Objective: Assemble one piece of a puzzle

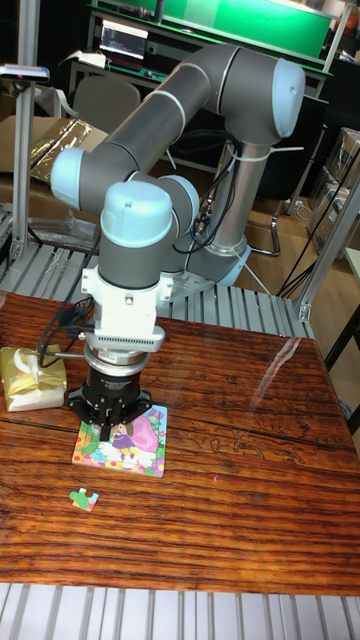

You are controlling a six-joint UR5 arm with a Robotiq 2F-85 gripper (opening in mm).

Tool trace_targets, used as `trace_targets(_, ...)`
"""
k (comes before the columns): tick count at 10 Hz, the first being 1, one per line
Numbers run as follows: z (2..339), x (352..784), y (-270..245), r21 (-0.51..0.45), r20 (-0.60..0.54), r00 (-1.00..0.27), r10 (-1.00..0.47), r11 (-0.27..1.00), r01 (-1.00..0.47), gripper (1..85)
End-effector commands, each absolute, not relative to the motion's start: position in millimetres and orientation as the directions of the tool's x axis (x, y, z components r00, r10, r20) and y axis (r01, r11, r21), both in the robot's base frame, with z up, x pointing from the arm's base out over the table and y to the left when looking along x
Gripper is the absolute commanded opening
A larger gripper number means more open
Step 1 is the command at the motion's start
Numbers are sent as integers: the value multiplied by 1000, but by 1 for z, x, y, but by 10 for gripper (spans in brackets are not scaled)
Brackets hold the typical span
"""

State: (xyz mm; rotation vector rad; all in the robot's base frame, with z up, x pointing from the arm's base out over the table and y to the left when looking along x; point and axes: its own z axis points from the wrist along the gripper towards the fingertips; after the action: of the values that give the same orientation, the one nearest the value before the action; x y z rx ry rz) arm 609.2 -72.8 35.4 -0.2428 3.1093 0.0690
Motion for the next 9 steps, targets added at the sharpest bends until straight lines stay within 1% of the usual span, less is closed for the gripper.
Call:
trace_targets(1, 26, 631, -78, 31, -45, -976, -214, 976, -216, 13)
trace_targets(3, 24, 644, -82, 4, -44, -968, -248, 969, -248, 13)
trace_targets(7, 22, 657, -79, 1, -42, -958, -285, 958, -285, 13)
trace_targets(8, 21, 661, -82, -10, -48, -944, -328, 945, -327, 13)
trace_targets(9, 22, 660, -81, 7, -44, -923, -383, 924, -383, 43)
